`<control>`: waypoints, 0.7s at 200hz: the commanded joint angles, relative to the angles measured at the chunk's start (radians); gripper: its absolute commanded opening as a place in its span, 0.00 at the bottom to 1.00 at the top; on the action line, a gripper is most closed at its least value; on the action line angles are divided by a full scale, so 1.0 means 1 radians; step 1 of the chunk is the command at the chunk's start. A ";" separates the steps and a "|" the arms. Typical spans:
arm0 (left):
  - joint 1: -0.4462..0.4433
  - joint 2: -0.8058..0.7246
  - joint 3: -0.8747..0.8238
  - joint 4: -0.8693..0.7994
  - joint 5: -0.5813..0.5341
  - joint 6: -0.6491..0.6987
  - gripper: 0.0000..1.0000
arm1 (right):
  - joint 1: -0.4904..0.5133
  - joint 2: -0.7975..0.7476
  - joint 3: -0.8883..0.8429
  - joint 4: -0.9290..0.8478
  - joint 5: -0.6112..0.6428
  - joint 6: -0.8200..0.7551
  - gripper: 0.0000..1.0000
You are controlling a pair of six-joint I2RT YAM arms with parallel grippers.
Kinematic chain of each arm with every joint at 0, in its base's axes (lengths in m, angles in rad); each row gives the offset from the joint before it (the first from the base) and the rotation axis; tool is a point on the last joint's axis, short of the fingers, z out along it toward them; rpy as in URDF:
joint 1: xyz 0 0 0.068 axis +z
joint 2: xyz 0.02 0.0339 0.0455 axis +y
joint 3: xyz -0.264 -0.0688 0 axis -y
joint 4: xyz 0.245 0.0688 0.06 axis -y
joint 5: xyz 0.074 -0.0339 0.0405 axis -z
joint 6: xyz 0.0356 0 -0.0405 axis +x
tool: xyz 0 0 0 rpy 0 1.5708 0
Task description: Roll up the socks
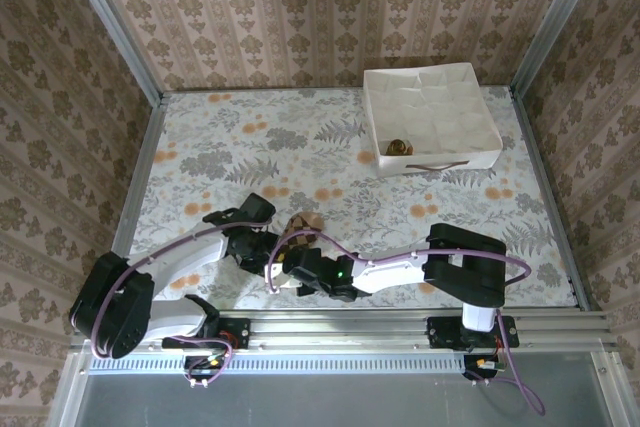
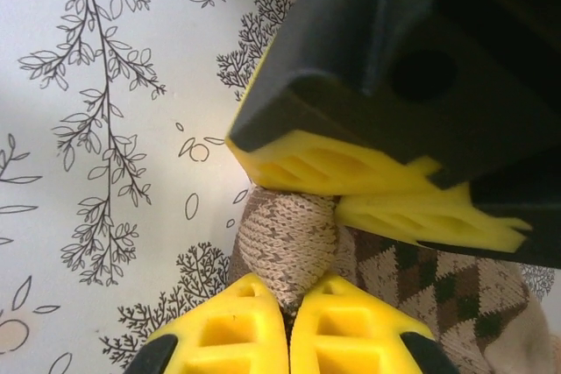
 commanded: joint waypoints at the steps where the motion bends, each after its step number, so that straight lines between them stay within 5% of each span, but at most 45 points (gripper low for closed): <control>1: 0.013 -0.054 -0.007 -0.107 -0.042 0.048 0.27 | -0.033 0.012 -0.018 -0.069 -0.048 0.074 0.00; 45: 0.053 -0.209 -0.030 -0.103 -0.057 0.112 0.55 | -0.106 0.009 -0.028 -0.181 -0.285 0.195 0.00; 140: -0.007 -0.337 -0.142 0.074 -0.072 0.090 0.49 | -0.280 0.075 -0.039 -0.260 -0.605 0.340 0.00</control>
